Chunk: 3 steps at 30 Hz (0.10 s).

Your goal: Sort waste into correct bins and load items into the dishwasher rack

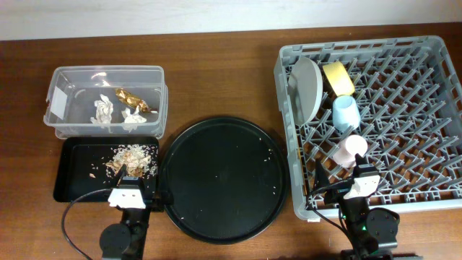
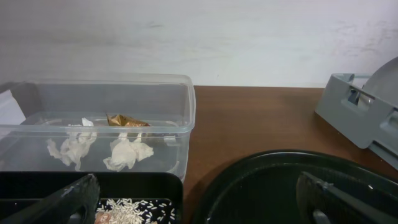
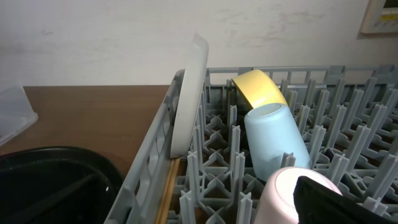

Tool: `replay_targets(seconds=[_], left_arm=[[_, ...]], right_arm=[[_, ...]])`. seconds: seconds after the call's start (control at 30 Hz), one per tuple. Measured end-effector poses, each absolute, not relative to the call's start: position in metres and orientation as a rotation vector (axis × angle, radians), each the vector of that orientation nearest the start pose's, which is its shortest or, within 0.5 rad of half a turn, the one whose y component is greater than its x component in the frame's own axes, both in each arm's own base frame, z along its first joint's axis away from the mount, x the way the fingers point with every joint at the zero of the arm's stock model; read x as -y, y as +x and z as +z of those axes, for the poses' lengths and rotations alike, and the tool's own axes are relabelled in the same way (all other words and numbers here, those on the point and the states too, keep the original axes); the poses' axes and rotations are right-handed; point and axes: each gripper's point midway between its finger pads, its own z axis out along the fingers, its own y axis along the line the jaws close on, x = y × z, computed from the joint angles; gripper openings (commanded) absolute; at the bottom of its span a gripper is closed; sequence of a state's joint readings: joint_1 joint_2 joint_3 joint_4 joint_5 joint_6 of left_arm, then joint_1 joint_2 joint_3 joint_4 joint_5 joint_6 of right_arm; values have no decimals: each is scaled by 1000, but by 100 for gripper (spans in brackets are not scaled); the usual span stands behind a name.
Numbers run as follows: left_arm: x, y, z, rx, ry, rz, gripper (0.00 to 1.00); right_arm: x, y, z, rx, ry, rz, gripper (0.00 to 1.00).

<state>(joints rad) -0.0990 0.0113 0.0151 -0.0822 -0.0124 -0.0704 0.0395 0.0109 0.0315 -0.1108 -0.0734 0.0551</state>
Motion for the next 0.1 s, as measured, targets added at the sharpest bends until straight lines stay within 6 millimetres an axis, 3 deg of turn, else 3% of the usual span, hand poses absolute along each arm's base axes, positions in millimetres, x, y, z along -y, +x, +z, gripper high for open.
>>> replay_targets(seconds=[0.1], left_arm=[[22,245,158,-1650,14,-119,99]], right_arm=[[-22,243,159,-1662,-42,133,99]])
